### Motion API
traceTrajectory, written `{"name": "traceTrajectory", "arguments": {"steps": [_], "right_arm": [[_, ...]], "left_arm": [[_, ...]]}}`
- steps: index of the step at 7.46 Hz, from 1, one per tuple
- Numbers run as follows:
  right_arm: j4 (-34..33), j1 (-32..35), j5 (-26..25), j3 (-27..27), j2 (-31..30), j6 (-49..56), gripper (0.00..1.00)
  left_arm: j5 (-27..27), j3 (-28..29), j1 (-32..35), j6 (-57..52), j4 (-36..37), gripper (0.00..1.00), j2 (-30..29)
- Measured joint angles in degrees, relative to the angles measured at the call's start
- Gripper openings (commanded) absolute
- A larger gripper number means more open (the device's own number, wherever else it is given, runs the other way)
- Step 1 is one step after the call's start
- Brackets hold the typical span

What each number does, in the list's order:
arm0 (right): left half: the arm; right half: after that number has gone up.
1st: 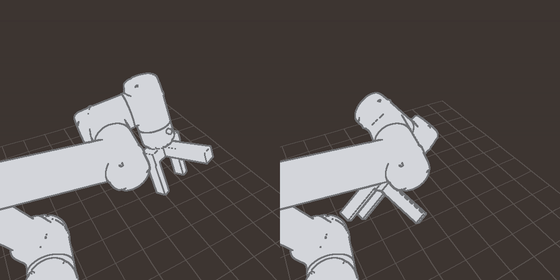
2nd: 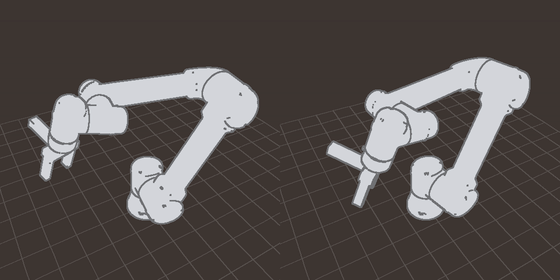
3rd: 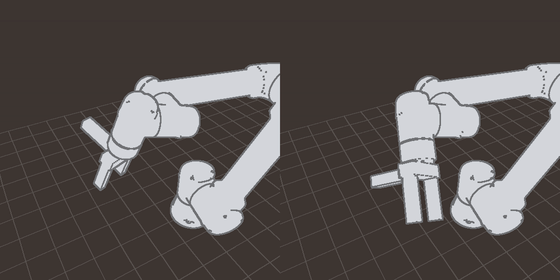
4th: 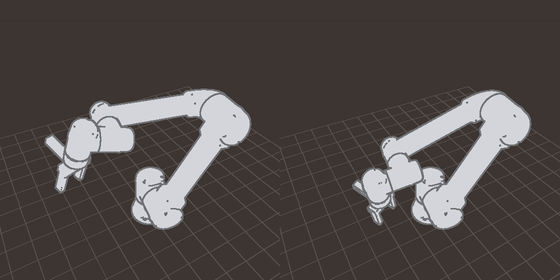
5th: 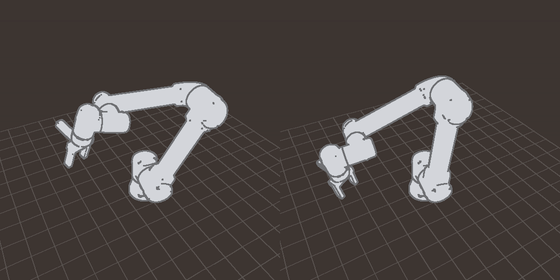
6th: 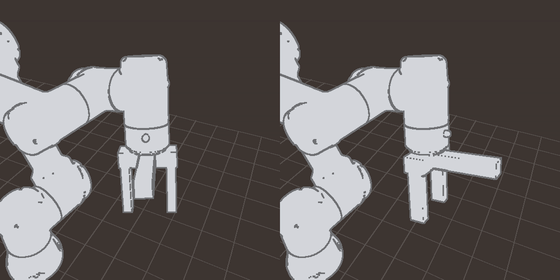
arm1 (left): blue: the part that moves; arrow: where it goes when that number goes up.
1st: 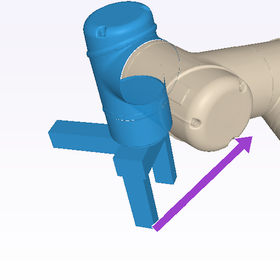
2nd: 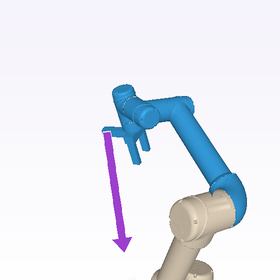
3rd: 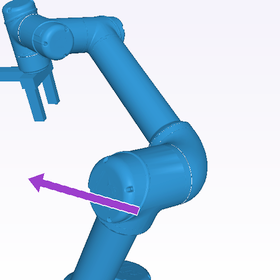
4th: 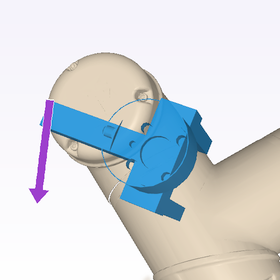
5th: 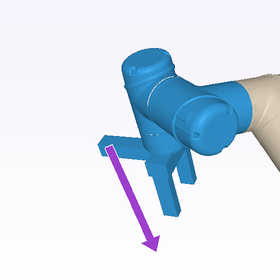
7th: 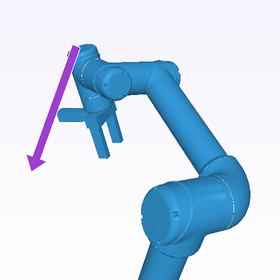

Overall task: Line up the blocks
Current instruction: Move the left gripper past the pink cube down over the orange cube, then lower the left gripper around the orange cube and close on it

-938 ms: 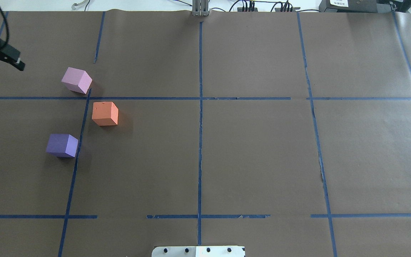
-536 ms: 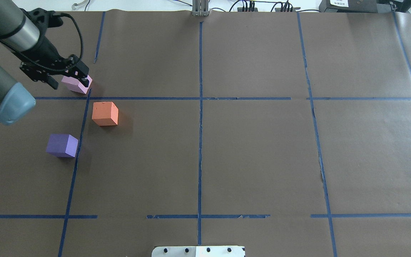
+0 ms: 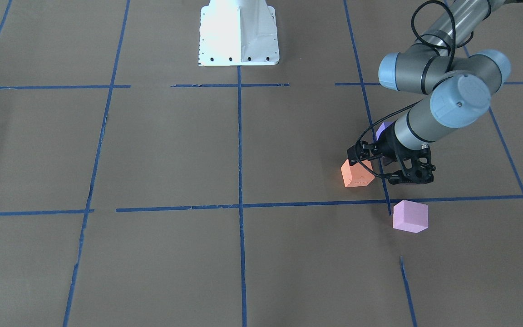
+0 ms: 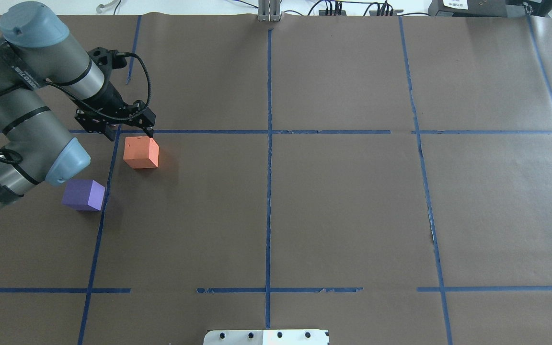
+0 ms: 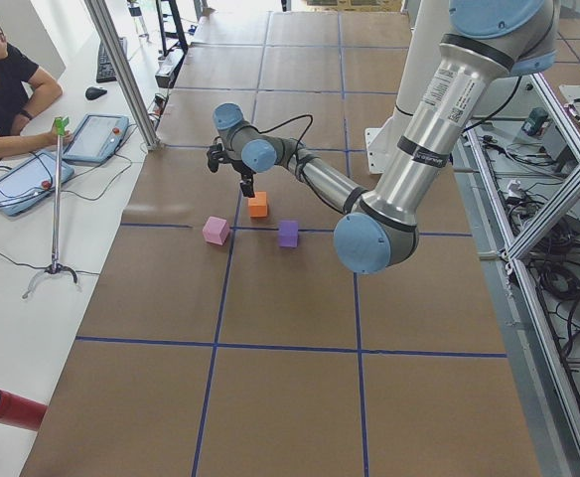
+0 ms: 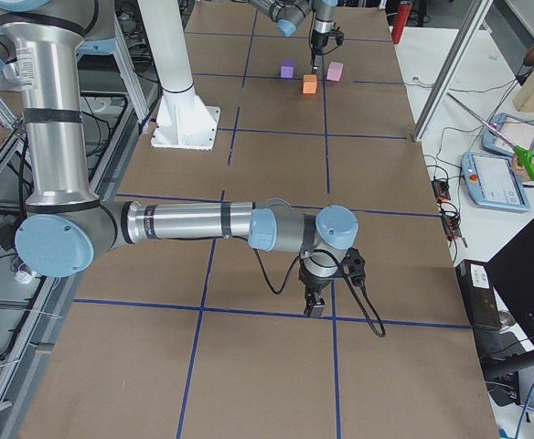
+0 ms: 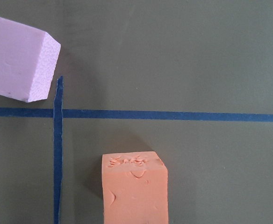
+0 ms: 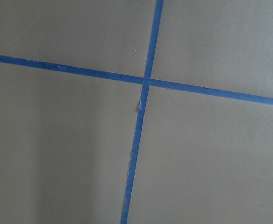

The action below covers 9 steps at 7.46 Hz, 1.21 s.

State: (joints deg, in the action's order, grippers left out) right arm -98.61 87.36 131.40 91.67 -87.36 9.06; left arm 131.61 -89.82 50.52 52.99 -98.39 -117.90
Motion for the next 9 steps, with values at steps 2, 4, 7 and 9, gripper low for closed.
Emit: {"name": "traceTrajectory", "arguments": {"steps": [2,4,7,9], "right_arm": [[0.0,0.0,0.0,0.0,0.0,0.03,1.0],[0.0,0.0,0.0,0.02,0.0,0.01,1.0],[0.0,0.0,0.0,0.03,0.0,0.0,1.0],[0.0,0.0,0.0,0.0,0.0,0.03,1.0]], "left_arm": [[-2.42,1.79,-2.02,2.05,-1.73,1.0,-0.67],[-4.38,2.94,-2.69,3.28,-2.76,1.0,-0.94],[-5.46,3.39,-3.02,3.33,-2.94,1.0,-0.92],[-6.01,3.42,-3.05,3.34,-2.94,1.0,-0.85]]}}
